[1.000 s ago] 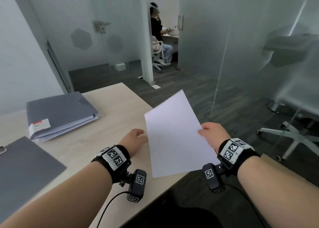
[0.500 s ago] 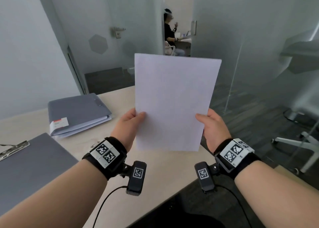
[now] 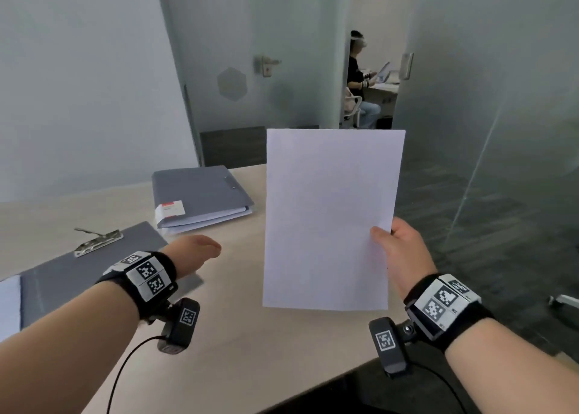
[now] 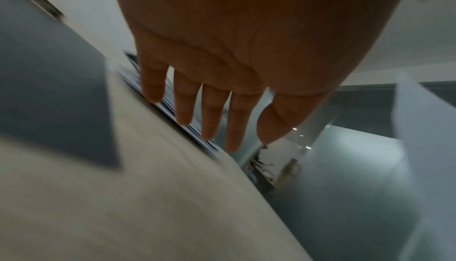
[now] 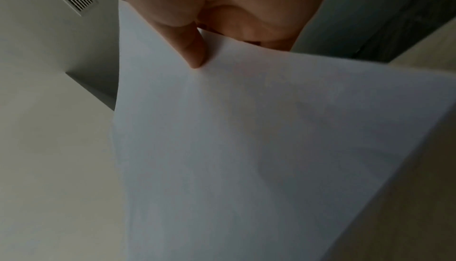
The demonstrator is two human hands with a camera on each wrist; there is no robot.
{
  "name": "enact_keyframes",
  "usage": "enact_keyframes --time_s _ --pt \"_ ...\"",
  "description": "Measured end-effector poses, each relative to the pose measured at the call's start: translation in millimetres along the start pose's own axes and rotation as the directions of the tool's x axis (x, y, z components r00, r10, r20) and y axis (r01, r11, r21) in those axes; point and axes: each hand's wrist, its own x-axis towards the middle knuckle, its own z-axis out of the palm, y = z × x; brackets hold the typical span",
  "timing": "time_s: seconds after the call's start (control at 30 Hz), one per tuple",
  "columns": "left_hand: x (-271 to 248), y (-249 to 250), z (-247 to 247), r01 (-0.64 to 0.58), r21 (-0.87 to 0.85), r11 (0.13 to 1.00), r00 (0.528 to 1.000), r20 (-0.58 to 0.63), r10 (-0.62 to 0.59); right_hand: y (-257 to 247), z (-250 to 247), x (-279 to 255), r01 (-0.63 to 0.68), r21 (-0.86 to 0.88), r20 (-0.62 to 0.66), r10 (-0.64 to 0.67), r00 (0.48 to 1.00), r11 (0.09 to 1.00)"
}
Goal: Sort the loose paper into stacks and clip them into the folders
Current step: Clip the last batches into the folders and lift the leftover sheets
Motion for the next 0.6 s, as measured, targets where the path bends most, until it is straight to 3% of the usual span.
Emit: enact_keyframes --time_s 0.17,0.33,0.5,0.6 --pt "-2.5 -102.2 -51.9 0.259 0.279 0.925 0.966 -0.065 -0.251 -3.9 62.1 -6.5 -0.058 0.051 0.162 0.049 0.985 0.997" --pt "-49.2 -144.1 -60.9 0.223 0.372 0.901 0.966 0.041 -0.256 -3.6 132.1 -12.9 -0.148 0.058 0.319 0.122 0.94 0.987" --pt "-106.7 -144.6 -70.2 0.157 0.312 0.937 0.971 0.125 -0.204 2.6 199.0 -25.9 -0.245 0.022 0.43 0.212 0.878 0.969" --pt "-139.9 -141.3 -83.0 0.184 0.015 0.983 0.964 0.19 -0.184 0.6 236.3 -40.4 -0.273 -0.006 0.487 0.242 0.839 0.962"
